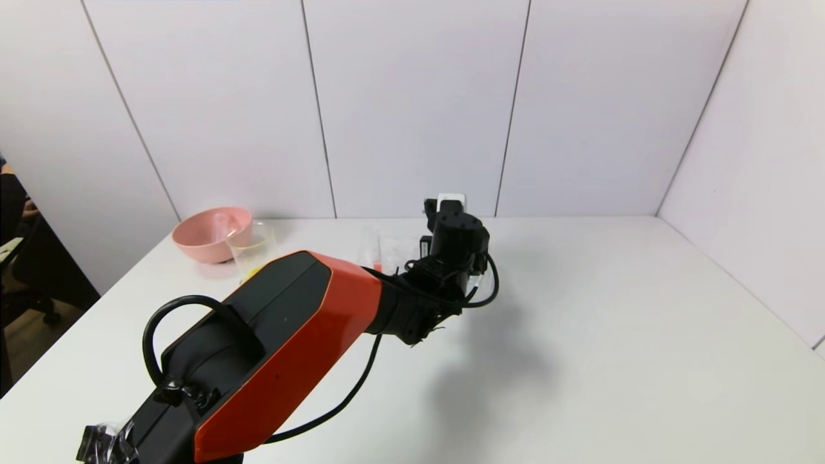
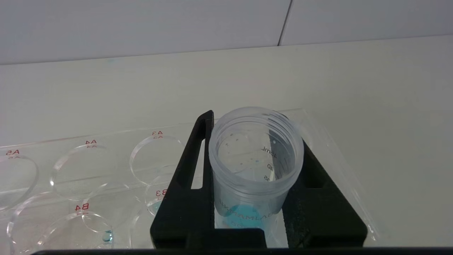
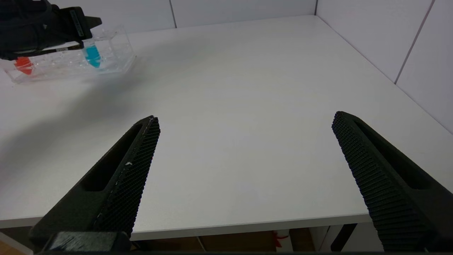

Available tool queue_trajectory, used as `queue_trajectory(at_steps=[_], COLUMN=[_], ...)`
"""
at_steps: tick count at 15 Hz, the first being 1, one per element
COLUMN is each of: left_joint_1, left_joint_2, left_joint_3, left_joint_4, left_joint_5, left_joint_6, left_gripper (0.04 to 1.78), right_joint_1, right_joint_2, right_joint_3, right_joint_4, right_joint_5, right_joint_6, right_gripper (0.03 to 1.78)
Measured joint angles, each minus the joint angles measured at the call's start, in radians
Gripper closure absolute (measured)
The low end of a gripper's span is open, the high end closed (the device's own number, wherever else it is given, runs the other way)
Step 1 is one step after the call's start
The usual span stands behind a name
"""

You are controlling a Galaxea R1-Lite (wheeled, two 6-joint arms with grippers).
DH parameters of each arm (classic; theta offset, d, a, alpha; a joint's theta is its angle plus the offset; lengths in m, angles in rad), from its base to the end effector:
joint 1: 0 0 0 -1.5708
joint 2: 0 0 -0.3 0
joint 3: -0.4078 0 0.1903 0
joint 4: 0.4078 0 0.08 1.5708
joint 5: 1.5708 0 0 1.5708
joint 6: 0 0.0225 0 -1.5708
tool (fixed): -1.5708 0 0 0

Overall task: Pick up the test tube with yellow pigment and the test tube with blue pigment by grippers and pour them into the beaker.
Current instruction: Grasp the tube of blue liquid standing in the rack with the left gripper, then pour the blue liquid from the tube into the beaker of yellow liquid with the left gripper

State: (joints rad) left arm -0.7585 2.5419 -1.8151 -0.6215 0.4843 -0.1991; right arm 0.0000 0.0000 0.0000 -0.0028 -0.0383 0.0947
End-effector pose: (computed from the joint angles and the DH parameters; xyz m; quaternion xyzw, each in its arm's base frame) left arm 0.3903 -0.3554 0.0991 -0.0678 0.0561 -0.1316 0.9874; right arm -0.0228 -0.0009 0.0758 0.0474 -0.0023 -0.0191 0.9987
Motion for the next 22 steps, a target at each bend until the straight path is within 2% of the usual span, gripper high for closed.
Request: queue_trajectory(at_steps=[22], left_joint_1=[-0.031], left_joint_2=[-0.087], left_joint_3=[-0.001], left_joint_4=[0.016], left_joint_5=[0.028], left_joint_6=[0.059], left_gripper=[1.29], right_joint_1=[0.0], right_joint_2=[0.0], right_joint_3=[0.0], right_joint_4=[0.0], right_joint_5=[0.0], right_joint_6=[0.0], right_gripper=[0.04])
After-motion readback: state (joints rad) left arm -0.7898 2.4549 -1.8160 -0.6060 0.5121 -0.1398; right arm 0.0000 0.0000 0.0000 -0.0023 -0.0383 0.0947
